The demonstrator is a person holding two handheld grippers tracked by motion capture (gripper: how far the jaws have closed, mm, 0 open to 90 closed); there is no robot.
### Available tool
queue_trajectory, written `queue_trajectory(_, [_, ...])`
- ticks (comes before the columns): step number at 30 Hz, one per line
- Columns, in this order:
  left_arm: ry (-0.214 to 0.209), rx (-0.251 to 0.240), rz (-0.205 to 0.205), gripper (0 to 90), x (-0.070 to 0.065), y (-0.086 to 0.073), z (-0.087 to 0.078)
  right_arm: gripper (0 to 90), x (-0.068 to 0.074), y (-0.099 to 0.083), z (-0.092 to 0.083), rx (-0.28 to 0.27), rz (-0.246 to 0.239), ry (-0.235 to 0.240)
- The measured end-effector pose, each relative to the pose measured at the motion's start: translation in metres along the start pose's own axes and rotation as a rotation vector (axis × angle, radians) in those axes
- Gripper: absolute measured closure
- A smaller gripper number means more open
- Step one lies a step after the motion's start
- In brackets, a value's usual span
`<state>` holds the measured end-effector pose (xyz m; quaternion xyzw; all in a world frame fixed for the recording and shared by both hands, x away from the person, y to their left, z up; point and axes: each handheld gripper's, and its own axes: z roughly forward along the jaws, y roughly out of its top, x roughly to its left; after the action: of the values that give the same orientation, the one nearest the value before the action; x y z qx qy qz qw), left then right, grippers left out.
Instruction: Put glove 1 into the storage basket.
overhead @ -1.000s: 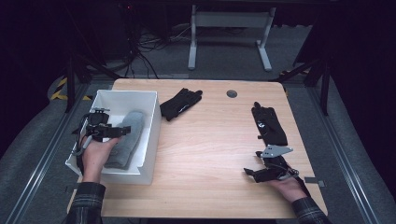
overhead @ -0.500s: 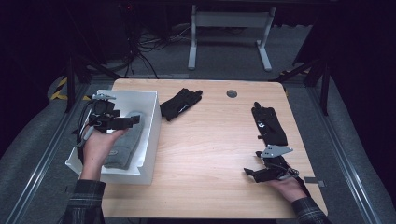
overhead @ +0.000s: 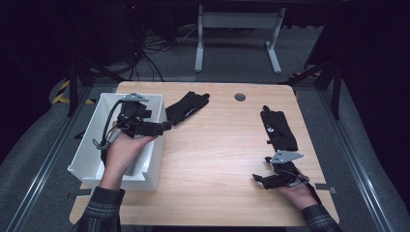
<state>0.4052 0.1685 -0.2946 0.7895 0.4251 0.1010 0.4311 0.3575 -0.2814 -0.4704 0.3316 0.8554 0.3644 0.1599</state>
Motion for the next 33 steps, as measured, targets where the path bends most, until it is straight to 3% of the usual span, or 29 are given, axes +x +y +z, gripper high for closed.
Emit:
queue_trajectory(10, [-0.066, 0.046, 0.074, 11.6, -0.041, 0.005, 0.028, 13.5, 0.000, 0.000, 0.000, 0.001, -0.004, 0.004])
queue_trajectory(19, [-0.130, 0.078, 0.127, 11.6, -0.067, -0.004, 0.063, 13.5, -0.001, 0.000, 0.000, 0.000, -0.005, 0.007])
queue_trajectory(23, [-0.158, 0.095, 0.153, 11.7, -0.077, -0.013, 0.082, 12.8, -0.001, 0.001, 0.000, 0.010, -0.007, 0.015])
queue_trajectory(33, [-0.176, 0.133, 0.217, 11.6, -0.086, -0.050, 0.120, 16.2, -0.005, 0.005, -0.005, 0.047, -0.011, 0.007])
